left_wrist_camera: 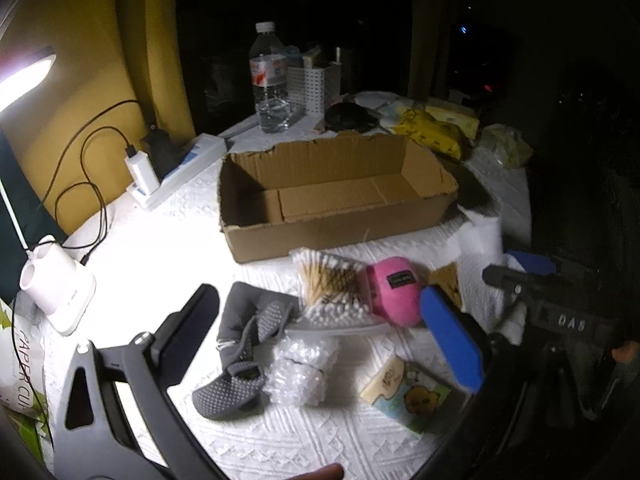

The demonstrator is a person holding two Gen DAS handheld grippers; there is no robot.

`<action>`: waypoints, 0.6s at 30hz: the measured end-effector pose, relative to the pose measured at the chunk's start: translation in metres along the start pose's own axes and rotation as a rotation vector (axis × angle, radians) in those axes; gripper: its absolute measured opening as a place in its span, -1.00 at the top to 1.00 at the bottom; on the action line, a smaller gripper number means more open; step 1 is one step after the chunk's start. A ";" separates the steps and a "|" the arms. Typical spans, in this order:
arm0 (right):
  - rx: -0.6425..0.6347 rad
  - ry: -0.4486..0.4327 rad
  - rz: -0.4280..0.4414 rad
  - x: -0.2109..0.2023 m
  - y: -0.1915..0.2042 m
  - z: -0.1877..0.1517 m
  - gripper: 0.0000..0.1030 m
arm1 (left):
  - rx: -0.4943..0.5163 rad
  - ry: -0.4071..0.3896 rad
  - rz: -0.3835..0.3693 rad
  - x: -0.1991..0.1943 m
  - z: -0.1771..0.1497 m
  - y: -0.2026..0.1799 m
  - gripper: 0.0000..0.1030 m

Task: Organize soft objects
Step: 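Lift the white paper towel with the right gripper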

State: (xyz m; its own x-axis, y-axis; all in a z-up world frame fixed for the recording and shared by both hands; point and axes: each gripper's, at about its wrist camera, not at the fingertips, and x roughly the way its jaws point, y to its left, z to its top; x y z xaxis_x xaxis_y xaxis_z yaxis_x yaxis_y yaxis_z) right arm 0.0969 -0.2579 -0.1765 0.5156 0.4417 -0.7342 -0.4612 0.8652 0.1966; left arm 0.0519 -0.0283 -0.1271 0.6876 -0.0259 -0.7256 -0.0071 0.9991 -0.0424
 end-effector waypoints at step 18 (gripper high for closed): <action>-0.079 0.007 -0.011 -0.014 0.029 -0.034 0.92 | 0.021 -0.009 -0.034 -0.015 -0.012 -0.009 -0.97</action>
State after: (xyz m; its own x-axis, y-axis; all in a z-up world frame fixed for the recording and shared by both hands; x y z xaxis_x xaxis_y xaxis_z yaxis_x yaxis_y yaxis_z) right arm 0.0517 -0.2472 -0.1827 0.5157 0.4303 -0.7409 -0.5110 0.8486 0.1372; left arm 0.0325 -0.0376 -0.1243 0.6940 -0.0594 -0.7175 0.0316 0.9981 -0.0520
